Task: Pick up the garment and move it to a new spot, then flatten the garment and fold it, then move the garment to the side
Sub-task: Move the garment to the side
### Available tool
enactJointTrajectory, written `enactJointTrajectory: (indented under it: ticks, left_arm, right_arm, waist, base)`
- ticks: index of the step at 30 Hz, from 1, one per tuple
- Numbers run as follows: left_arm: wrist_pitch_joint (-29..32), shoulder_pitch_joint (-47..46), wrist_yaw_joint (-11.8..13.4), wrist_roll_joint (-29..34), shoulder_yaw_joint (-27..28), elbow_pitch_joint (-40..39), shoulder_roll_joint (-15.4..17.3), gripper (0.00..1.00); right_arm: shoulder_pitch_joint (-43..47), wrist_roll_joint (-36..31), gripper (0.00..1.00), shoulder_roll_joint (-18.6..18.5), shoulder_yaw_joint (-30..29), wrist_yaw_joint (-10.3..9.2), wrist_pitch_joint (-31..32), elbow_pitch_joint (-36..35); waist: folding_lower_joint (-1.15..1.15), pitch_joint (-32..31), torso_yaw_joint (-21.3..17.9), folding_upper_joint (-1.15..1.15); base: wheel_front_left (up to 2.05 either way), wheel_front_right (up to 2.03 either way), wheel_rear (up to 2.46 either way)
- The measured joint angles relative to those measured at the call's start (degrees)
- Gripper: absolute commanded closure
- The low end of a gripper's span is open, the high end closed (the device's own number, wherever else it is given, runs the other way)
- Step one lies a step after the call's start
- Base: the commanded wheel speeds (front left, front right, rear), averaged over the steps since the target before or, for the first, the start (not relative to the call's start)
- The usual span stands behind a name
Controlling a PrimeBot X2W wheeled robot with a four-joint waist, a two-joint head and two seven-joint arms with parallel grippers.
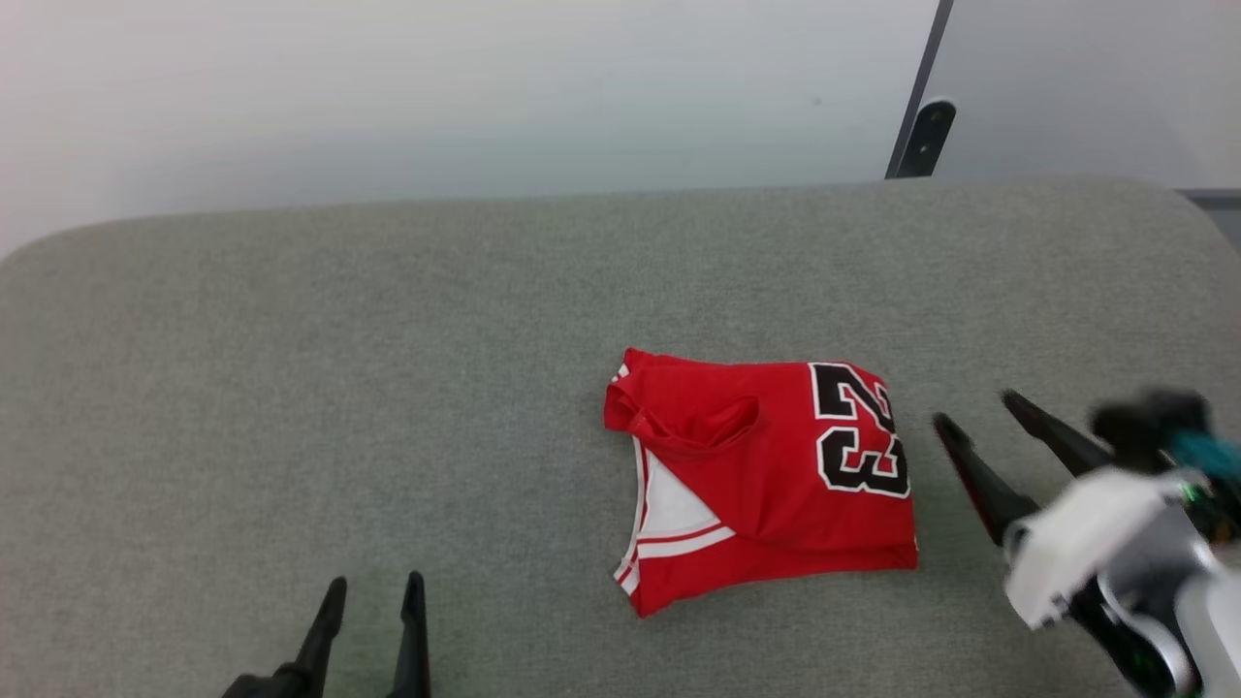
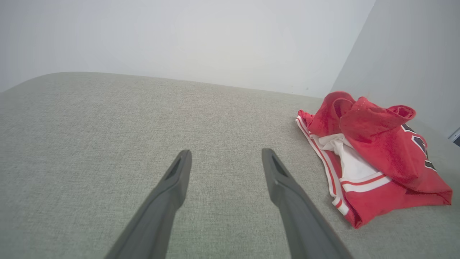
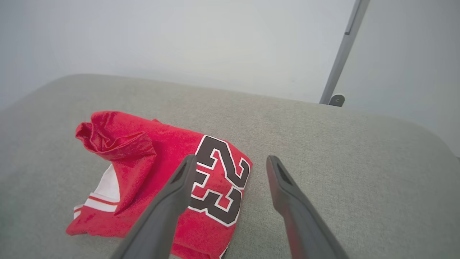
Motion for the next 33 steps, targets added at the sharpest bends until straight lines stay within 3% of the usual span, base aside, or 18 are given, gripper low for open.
enactJointTrajectory:
  ticks: [7,12,15,28,29,30,31,33]
  left_arm:
    - [-0.7,-2.7,-0.1,0.3,-1.6,2.1,-0.7,0.00]
    - [-1.1,-4.9,-0.6,0.4,-2.4,3.6,-1.1,0.00]
    - [-1.2,-5.9,-1.1,0.4,-2.9,4.3,-1.3,0.00]
    - [-1.4,-10.7,-2.1,1.0,-4.0,6.6,-2.2,0.00]
    - [-1.5,-10.8,-2.3,1.0,-4.0,6.7,-2.3,0.00]
    - [-1.5,-10.8,-2.4,1.0,-3.9,6.9,-2.3,0.00]
    - [-1.5,-10.8,-2.4,1.0,-3.8,7.0,-2.4,0.00]
    - [-1.5,-11.0,-2.5,1.0,-3.6,7.3,-2.4,0.00]
  right_arm:
    - [-13.1,4.3,0.00,-3.5,9.3,0.00,15.3,8.5]
    - [-17.9,9.3,0.00,-5.1,12.1,0.00,30.0,16.8]
    - [-20.7,10.8,0.00,-5.6,12.2,0.00,35.3,19.7]
    - [-25.3,11.1,0.00,-2.8,14.0,-0.04,37.3,29.1]
    - [-25.3,11.2,0.22,-2.8,14.2,-0.05,36.7,29.3]
    - [-25.3,11.3,0.84,-2.8,14.6,-0.07,36.2,29.6]
    - [-25.3,11.5,1.00,-2.8,14.9,-0.24,35.5,29.6]
    - [-25.3,12.3,1.00,-2.7,15.3,-0.26,33.9,29.9]
  waist:
    - [0.00,1.8,1.3,0.00]
    - [0.00,3.1,2.8,0.00]
    - [0.00,4.2,3.6,0.00]
    - [0.00,9.5,7.7,0.00]
    - [0.00,9.6,8.0,0.00]
    - [0.00,9.8,8.2,0.00]
    - [0.00,9.8,8.3,0.00]
    - [0.00,9.7,8.2,0.00]
  base:
    - [0.00,0.00,0.00]
    - [0.00,0.00,0.00]
    - [0.00,0.00,0.00]
    - [0.00,0.00,0.00]
    - [0.00,0.00,0.00]
    - [0.00,0.00,0.00]
    - [0.00,0.00,0.00]
    - [0.00,0.00,0.00]
